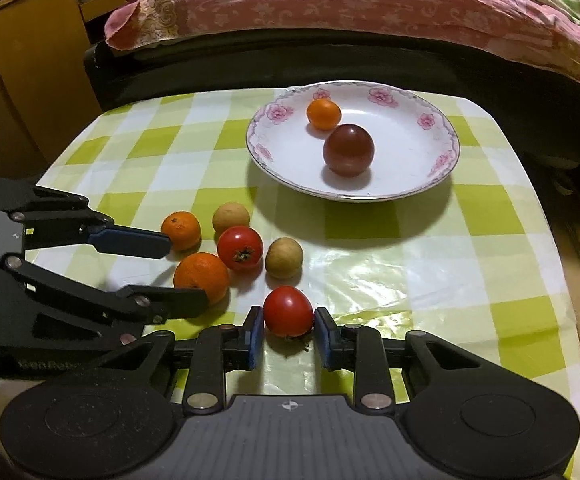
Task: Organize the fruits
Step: 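Grasp an orange mandarin with the left gripper while the right gripper grasps a red cherry tomato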
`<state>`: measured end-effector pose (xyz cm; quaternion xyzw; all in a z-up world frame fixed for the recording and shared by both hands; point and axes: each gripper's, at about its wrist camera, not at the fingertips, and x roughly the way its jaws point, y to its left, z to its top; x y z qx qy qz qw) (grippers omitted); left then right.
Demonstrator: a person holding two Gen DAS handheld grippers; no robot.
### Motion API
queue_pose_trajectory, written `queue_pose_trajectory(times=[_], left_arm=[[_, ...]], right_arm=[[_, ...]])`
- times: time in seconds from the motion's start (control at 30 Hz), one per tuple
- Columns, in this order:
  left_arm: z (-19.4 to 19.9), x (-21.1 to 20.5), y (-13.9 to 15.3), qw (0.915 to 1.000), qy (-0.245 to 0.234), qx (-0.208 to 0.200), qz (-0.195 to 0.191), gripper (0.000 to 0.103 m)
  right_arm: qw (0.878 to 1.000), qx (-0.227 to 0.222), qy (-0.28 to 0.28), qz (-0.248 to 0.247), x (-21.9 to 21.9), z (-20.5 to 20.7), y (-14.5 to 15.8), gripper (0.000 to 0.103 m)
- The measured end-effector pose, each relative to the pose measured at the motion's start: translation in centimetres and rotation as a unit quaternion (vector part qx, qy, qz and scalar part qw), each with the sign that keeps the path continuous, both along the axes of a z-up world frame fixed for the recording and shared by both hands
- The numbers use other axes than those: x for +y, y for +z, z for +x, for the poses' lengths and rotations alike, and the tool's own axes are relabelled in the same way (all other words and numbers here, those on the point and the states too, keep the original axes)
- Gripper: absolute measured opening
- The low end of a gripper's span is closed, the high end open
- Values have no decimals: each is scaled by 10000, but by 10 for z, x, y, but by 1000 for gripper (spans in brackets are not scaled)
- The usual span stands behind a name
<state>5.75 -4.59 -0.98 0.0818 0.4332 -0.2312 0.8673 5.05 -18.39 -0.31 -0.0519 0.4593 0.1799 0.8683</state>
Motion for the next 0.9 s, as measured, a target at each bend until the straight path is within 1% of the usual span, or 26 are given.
queue_pose_trajectory(times=[0.3, 0.43, 0.6, 0.7, 0.9], left_arm=[[3, -3, -7, 9998, 50, 69, -159, 51], [3, -1, -7, 9995, 66, 119, -298, 45], [-2, -1, -1, 9997, -17, 38, -236, 39], [-5, 3, 0, 9998, -8, 41, -213, 39], [-14, 18, 0, 9997, 132, 94, -198, 39]], right_arm=[[9999, 35, -119, -41, -6, 5, 0, 24], [9998, 34, -148, -93, -7, 8, -1, 24], [9996, 96, -198, -158, -4, 10, -1, 25], [9995, 133, -218, -197, 0, 9, -1, 25], [9995, 204, -79, -237, 11, 5, 0, 25]])
